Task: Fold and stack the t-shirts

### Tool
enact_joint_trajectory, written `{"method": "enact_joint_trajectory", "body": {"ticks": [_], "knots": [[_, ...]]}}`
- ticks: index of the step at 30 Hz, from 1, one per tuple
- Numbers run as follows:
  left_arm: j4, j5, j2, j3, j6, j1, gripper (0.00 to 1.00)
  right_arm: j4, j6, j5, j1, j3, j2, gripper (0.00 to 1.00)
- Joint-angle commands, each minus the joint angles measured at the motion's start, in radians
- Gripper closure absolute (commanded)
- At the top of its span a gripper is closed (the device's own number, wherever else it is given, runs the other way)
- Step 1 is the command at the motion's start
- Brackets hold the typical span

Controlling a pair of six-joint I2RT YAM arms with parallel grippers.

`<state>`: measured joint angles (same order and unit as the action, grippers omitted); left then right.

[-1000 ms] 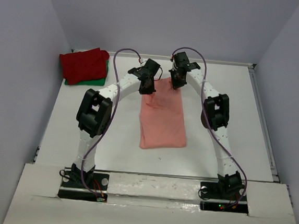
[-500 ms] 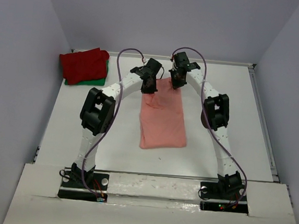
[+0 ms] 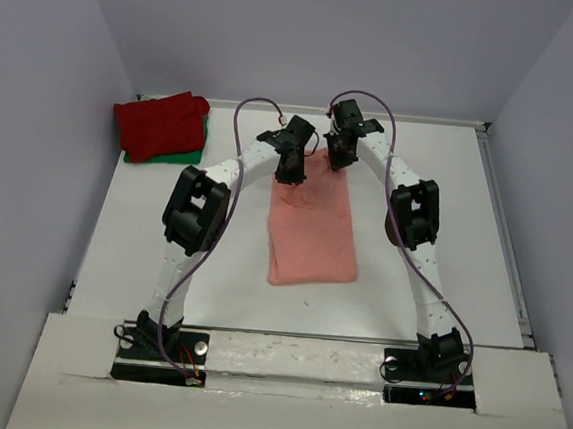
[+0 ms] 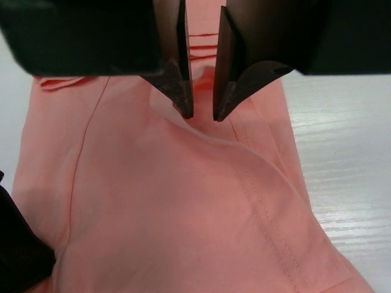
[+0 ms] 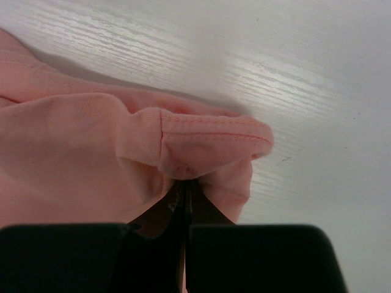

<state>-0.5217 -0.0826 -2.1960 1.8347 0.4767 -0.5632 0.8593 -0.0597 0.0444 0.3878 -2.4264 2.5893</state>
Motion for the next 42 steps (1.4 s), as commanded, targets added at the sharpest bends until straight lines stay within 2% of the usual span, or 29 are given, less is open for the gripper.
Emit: {"method": "enact_joint_trajectory", "body": {"ticks": [1,15,21,24,28,42], "knots": [[-0.03,-0.046,0.078,0.011,0.005,-0.009,0.68,0.006,0.006,-0.003,0.005,-0.03,-0.005,1.0],[-0.012,-0.118,0.229,-0.15,0.069,-0.032,0.68,0.018,0.012,0.0,0.005,-0.037,-0.001,1.0],[0.038,-0.039,0.22,-0.187,0.068,-0.033,0.67,0.023,0.014,0.0,0.005,-0.043,-0.003,1.0],[0.063,-0.019,0.214,-0.204,0.069,-0.033,0.61,0.023,0.015,-0.001,0.005,-0.04,-0.008,1.0],[0.081,-0.003,0.202,-0.212,0.063,-0.032,0.59,0.023,0.015,-0.005,0.005,-0.04,-0.011,1.0],[0.132,0.046,0.117,-0.196,0.045,-0.009,0.62,0.021,0.017,-0.008,0.005,-0.031,-0.009,1.0]]}}
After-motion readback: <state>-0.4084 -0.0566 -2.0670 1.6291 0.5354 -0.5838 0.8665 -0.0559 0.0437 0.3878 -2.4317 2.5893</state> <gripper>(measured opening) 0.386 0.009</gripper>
